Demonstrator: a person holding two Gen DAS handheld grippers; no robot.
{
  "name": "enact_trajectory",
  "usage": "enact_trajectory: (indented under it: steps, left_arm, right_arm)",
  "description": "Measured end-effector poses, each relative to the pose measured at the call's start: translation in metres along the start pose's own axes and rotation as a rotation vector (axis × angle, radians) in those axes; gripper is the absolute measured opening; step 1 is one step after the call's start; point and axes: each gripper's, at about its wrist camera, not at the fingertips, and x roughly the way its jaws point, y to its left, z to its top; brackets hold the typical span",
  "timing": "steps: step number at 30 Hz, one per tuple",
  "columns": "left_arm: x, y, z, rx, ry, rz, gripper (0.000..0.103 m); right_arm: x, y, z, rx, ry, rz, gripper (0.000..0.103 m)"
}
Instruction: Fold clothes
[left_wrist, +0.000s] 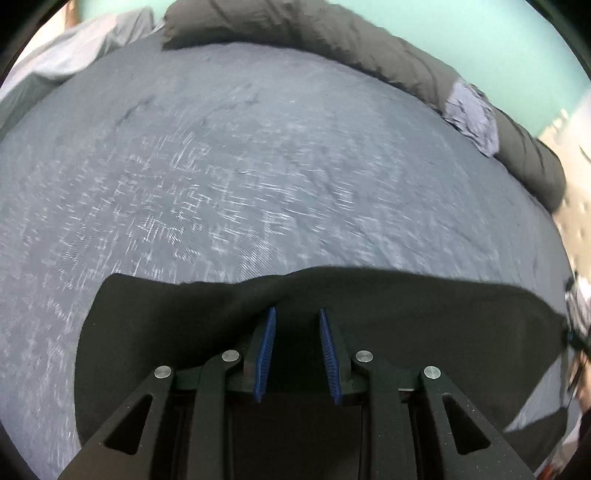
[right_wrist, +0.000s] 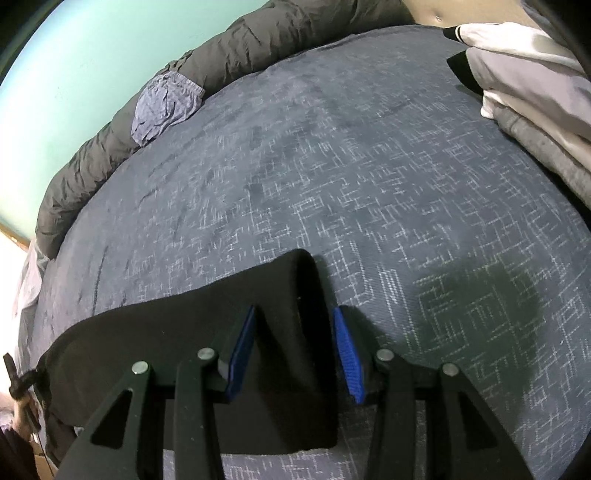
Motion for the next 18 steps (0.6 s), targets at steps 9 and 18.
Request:
enact_trajectory:
  steps: [9, 18]
  left_arm:
    - [-0.043, 0.032, 0.006, -0.085, -0.121, -0.078, 0.028]
    - [-0.077, 0.102, -0.011, -0.221, -0.155, 0.0, 0.056]
  right_arm:
    - [-0.005, -0.002, -0.002, 0.012, -0.008, 0.004, 0.044]
    - [-0.011, 0.004, -0.008, 0.014, -0.001, 0.006, 0.044]
